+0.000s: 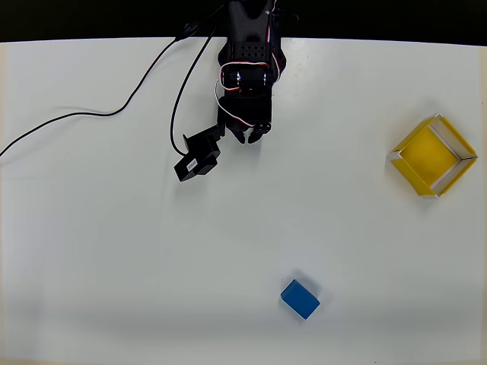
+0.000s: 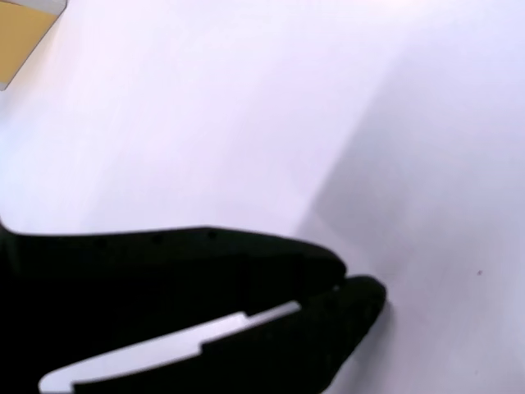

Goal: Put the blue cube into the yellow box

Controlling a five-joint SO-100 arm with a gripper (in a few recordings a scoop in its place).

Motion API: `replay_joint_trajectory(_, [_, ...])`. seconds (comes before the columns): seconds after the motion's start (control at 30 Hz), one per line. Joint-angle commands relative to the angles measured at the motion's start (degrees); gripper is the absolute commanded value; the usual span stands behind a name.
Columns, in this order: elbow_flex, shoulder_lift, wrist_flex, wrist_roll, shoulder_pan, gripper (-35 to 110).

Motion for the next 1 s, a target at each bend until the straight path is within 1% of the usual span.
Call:
replay_joint_trajectory(0.0, [1.58,1.67,0.35,1.93,-1.93,2])
replay_joint_trajectory(0.27, [1.58,1.67,0.35,1.93,-1.85,1])
replay_joint_trajectory(0.4, [1.58,0.35,-0.18,-7.03,1.41,2])
replay_joint_trajectory(0.53, [-0.44,-8.53,-12.83,-10.2,6.24,11])
replay_joint_trajectory(0.67, [-9.32,-20.48,-19.95,-14.94,8.17,21])
replay_joint_trajectory(0.77, [-17.14,-29.88,-27.51,-15.91,8.7,27])
replay_joint_trajectory(0.83, [-21.62,-36.56,-34.1,-15.82,9.14,31])
replay_joint_trajectory(0.9, [-25.14,-42.63,-42.89,-15.64,9.76,35])
replay_joint_trajectory(0.97, [-30.06,-48.87,-48.6,-14.77,10.02,40])
